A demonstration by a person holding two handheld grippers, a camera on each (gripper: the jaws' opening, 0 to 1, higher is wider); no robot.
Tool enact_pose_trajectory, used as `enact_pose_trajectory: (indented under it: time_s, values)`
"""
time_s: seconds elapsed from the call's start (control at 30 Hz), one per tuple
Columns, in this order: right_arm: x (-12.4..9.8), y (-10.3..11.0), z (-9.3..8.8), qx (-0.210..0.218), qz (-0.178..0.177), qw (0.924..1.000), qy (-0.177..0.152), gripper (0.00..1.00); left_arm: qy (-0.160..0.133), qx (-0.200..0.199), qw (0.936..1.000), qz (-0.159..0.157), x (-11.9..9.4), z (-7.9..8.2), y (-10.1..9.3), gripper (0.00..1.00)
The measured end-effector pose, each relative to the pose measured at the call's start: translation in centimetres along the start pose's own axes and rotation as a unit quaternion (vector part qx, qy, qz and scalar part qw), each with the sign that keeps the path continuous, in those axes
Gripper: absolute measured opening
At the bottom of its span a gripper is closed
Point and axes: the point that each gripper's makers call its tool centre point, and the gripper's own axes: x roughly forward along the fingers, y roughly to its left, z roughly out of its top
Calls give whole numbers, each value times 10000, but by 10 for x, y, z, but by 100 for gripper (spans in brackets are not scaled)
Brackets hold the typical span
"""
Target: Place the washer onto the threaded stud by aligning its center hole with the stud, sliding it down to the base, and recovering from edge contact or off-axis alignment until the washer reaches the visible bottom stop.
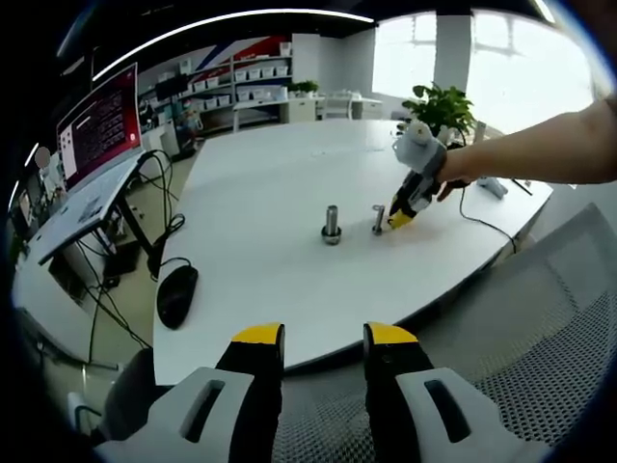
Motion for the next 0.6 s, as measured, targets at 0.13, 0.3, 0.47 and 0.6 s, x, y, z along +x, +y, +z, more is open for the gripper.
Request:
enact_pose_trajectory:
  time_s: [0.13, 0.3, 0.47, 0.6]
  values:
    - [0, 5, 2, -109, 7, 9997, 235, 20, 10, 6, 10000, -3, 0, -1, 1, 31]
    - [-1, 9, -1, -159, -21, 9994, 296, 17, 14, 10, 10000, -4, 0, 0, 0, 31]
    - [-1, 9, 0, -217, -10, 9994, 266, 16, 23, 24, 10000, -12, 0, -1, 0, 31]
    - [0, 8, 1, -190, -1, 9994, 292, 16, 29, 26, 10000, -11, 0, -1, 0, 31]
